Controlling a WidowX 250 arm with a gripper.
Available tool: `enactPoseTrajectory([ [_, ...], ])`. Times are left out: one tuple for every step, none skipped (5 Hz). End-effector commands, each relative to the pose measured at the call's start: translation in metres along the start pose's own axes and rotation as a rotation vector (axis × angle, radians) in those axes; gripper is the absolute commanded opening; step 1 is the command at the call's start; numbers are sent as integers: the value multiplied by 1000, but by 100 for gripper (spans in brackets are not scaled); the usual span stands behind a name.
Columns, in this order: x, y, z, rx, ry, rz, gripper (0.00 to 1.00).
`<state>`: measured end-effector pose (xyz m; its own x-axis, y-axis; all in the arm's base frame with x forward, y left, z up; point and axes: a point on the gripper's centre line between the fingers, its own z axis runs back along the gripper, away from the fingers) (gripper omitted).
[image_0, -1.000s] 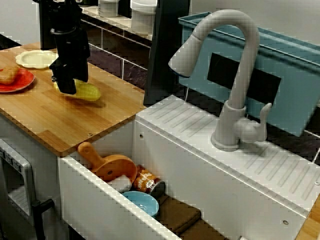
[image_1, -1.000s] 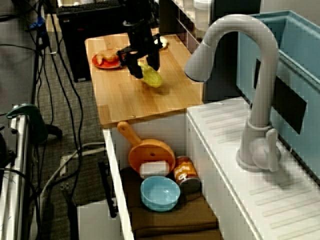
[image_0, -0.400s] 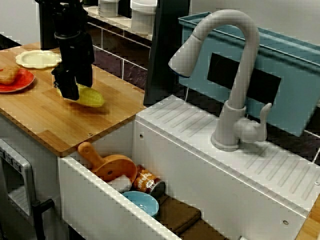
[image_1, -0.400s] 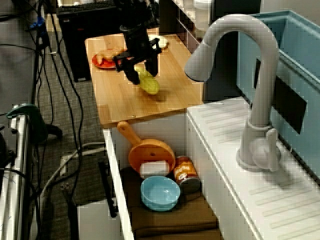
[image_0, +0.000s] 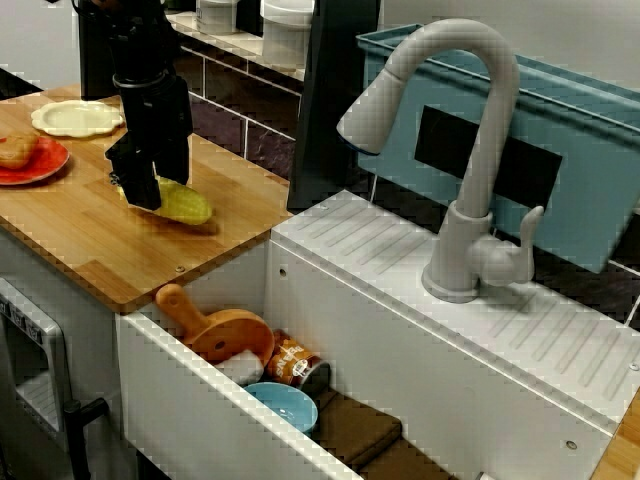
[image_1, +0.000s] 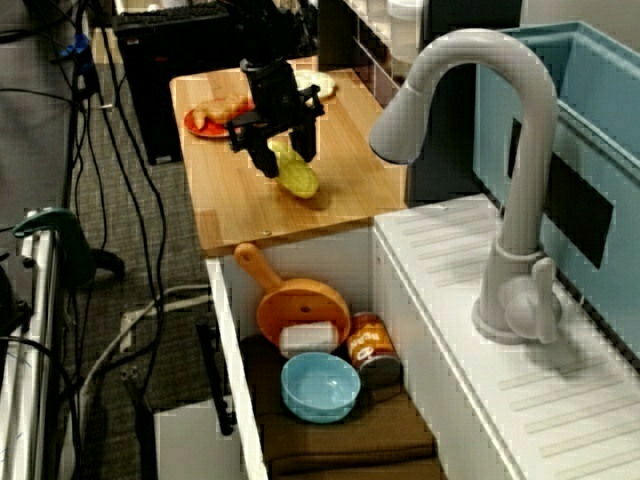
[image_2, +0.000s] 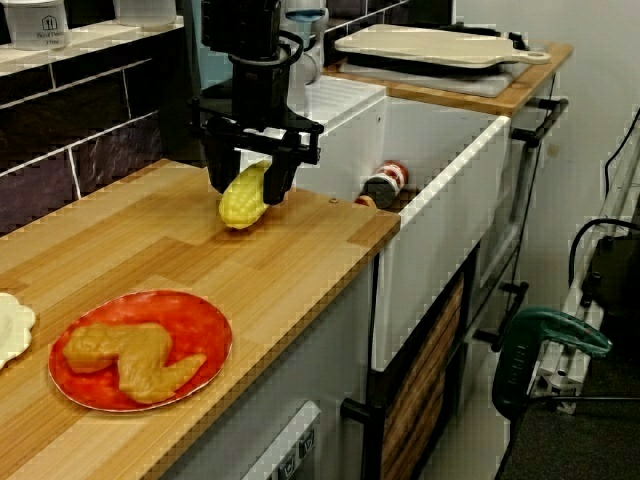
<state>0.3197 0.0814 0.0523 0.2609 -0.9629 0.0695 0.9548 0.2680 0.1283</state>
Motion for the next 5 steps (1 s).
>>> enactPoseTrajectory([
  [-1,2,24,72,15,-17,0],
  [-3,6,24,66,24,-8,100],
  [-10,12,22,61,27,9,100],
  [-15,17,23,57,24,24,100],
  [-17,17,27,56,19,32,100],
])
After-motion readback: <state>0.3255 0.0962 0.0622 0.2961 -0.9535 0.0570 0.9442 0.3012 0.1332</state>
